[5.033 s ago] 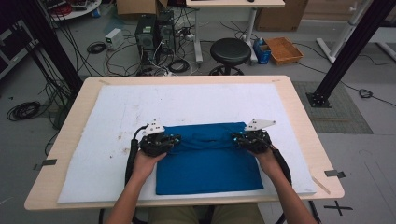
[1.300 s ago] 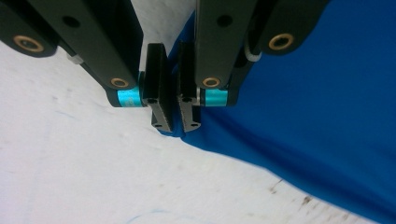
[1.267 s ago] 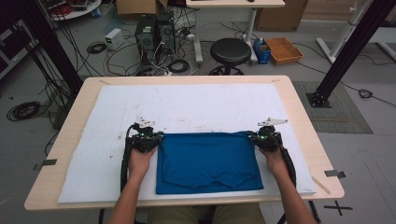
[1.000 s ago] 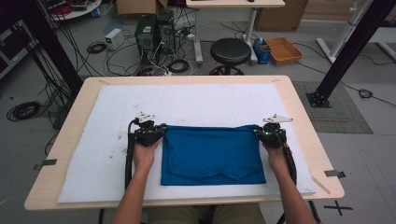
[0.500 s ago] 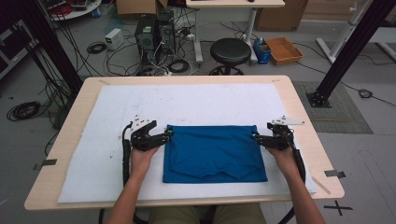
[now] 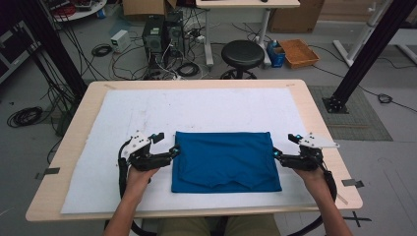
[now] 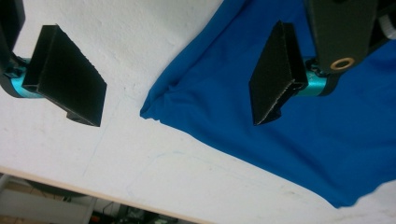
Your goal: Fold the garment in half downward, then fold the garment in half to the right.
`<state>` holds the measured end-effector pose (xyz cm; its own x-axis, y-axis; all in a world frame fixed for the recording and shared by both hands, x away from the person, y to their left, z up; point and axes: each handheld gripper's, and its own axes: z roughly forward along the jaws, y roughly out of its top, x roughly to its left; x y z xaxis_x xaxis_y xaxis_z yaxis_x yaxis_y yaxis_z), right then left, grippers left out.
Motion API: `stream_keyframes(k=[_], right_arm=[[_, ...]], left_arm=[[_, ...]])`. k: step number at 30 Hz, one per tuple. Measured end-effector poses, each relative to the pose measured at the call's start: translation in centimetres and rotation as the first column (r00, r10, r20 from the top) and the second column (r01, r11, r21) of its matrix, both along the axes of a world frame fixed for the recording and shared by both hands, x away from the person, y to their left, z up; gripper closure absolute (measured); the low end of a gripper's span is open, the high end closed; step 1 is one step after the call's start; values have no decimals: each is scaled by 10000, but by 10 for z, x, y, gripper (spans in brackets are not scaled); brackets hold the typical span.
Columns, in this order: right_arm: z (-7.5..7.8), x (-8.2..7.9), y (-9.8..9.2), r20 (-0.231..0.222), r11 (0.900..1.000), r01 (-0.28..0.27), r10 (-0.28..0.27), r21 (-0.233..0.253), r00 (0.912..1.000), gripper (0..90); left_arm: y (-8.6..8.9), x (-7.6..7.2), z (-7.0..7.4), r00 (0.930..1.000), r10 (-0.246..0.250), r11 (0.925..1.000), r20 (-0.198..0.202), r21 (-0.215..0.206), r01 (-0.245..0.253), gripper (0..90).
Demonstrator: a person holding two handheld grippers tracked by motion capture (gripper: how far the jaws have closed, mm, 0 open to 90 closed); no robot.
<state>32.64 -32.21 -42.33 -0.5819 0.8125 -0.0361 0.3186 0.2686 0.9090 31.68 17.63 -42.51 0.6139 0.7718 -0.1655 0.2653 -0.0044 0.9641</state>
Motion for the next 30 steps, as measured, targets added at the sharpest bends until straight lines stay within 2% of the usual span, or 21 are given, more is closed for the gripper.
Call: stream_keyframes(k=[2,4,5,7,13,18,22,30], right_arm=[[3,-7,-2,247,10000,-87,87,6,9997,186],[7,-13,-3,304,10000,-10,9,33,9995,186],[8,-15,-4,374,10000,31,-34,74,9993,186],[10,-18,-5,430,9997,104,-112,200,9990,186],[8,-13,-4,303,9990,305,-314,314,9990,186],[3,-10,-5,117,9993,324,-326,207,9994,186],[4,-11,-7,72,9987,408,-410,316,9991,186],[2,-11,-9,9,9983,524,-525,242,9986,186]], left_arm=[[4,-4,2,9997,73,9999,233,-142,-69,211],[8,-8,2,9994,57,9988,356,-483,-39,211],[11,-9,1,9990,-2,9988,436,-489,23,211],[14,-10,0,9992,109,9993,383,-350,-95,211],[23,-10,-5,9991,381,9984,192,-420,-372,211],[20,-11,-6,9989,453,9984,148,-351,-448,211],[15,-10,-6,9992,378,9991,126,-187,-376,211],[9,-7,-7,9990,397,9992,-228,-19,-397,211]])
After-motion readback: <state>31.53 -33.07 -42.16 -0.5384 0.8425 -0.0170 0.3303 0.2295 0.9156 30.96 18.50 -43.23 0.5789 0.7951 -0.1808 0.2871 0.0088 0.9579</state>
